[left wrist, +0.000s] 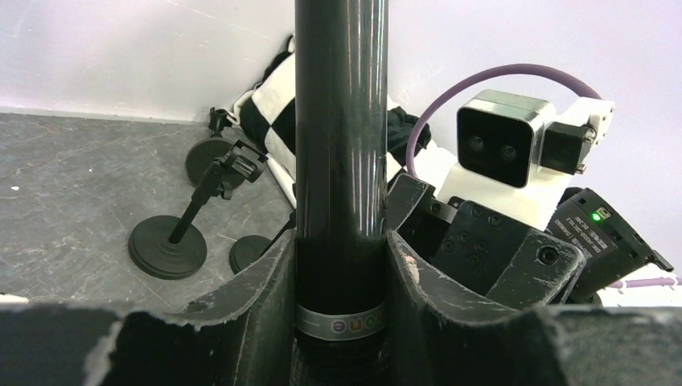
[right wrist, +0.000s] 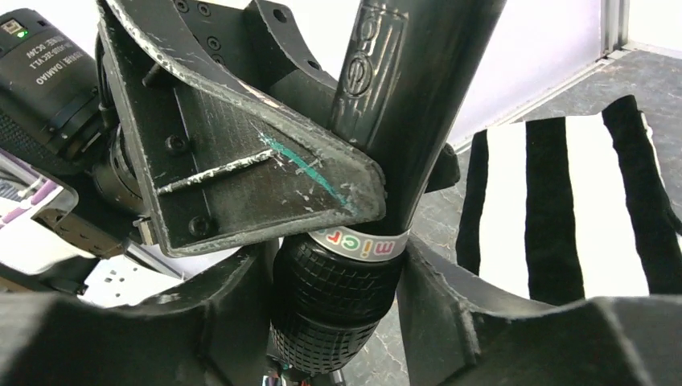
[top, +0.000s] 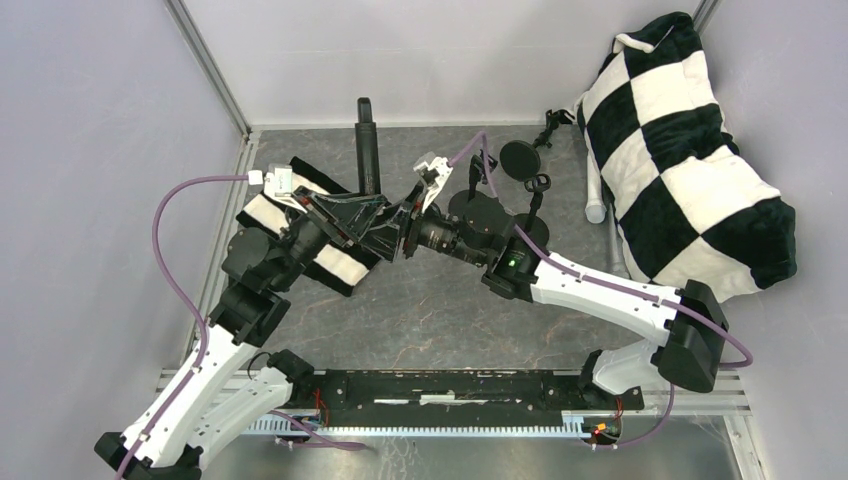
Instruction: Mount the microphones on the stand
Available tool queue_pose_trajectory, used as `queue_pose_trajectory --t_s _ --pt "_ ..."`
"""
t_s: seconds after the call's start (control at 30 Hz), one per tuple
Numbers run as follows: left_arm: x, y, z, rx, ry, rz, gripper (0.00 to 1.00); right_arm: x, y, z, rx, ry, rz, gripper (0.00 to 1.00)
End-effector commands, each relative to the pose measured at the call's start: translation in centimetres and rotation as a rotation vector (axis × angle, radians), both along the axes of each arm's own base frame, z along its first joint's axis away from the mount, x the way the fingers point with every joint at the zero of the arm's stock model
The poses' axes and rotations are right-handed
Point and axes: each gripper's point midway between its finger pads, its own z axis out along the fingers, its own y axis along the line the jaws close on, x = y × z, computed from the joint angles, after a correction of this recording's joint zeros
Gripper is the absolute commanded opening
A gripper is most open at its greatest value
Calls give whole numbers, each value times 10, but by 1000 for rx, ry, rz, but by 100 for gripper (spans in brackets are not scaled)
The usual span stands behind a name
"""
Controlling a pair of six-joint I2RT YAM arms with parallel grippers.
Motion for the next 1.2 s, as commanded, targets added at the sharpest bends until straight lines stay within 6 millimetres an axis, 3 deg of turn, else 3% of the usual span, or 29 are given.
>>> queue_pose_trajectory --t_s 0.0,0.07,0.2,0.33,0.43,0.7,0.83,1.17 --pt "-13 -1 18 -50 -32 -42 6 2 -3 35 64 -140 -23 47" --pt "-13 0 18 -47 -28 -37 13 3 -6 34 52 -169 -32 35" --pt "-14 3 19 -38 -17 -26 41 3 -12 29 20 -221 -48 20" --pt "-16 6 23 -38 -15 -18 72 2 -17 21 -45 -281 -49 11" --pt "-17 9 28 -34 -19 -7 83 4 -24 8 -121 -325 -61 8" --pt "-19 12 38 -31 -42 2 87 1 -40 -17 -272 -426 -55 9" --pt "-17 9 31 -3 -20 -2 86 -4 -45 -21 -304 -466 -29 9" --pt "-18 7 27 8 -9 -16 76 -6 -56 -36 -422 -532 -2 10"
